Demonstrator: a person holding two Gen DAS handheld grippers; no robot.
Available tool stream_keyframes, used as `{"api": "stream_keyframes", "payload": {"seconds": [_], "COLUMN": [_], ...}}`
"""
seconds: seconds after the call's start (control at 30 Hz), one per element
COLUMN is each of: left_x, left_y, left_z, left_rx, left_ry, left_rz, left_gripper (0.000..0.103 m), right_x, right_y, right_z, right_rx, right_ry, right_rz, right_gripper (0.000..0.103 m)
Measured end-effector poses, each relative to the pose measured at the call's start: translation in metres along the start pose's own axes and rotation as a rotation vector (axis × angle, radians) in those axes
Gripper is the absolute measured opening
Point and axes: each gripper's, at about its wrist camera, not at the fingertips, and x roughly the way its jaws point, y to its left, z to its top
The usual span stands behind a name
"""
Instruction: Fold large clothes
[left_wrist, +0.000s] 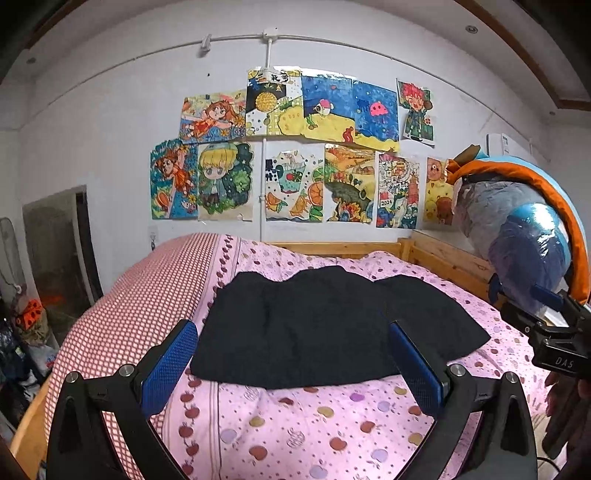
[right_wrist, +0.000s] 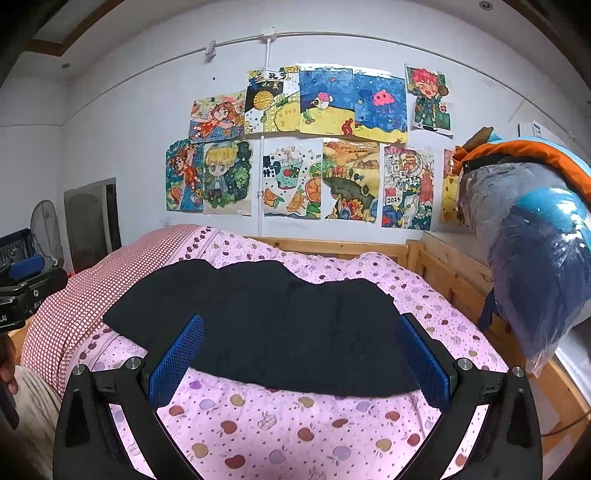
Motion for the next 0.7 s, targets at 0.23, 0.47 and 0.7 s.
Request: {"api": "stream_keyframes", "payload": {"seconds": [0.23,0.47,0.7], "left_x": [-0.005,-0.007,-0.004], "left_y": [-0.001,0.001,0.001], "left_z": [-0.01,-0.02,-0.032], "left_rx": [0.006,0.014,0.024], "left_ry": [0.008,0.015,0.031], "left_rz": [0.023,0.013,0.038], "left_gripper": [0.103,0.103,0.103], "right_x": [-0.008,-0.009,-0.008], "right_y": [0.001,0.003,0.01], "right_z": [-0.014,-0.021,-0.03], "right_rx": [0.009,0.004,-0.012], "right_ry": [0.024,0.046,0.07], "right_rz": [-0.02,-0.018,-0.016], "right_gripper": [0.101,0.101,0.101]}}
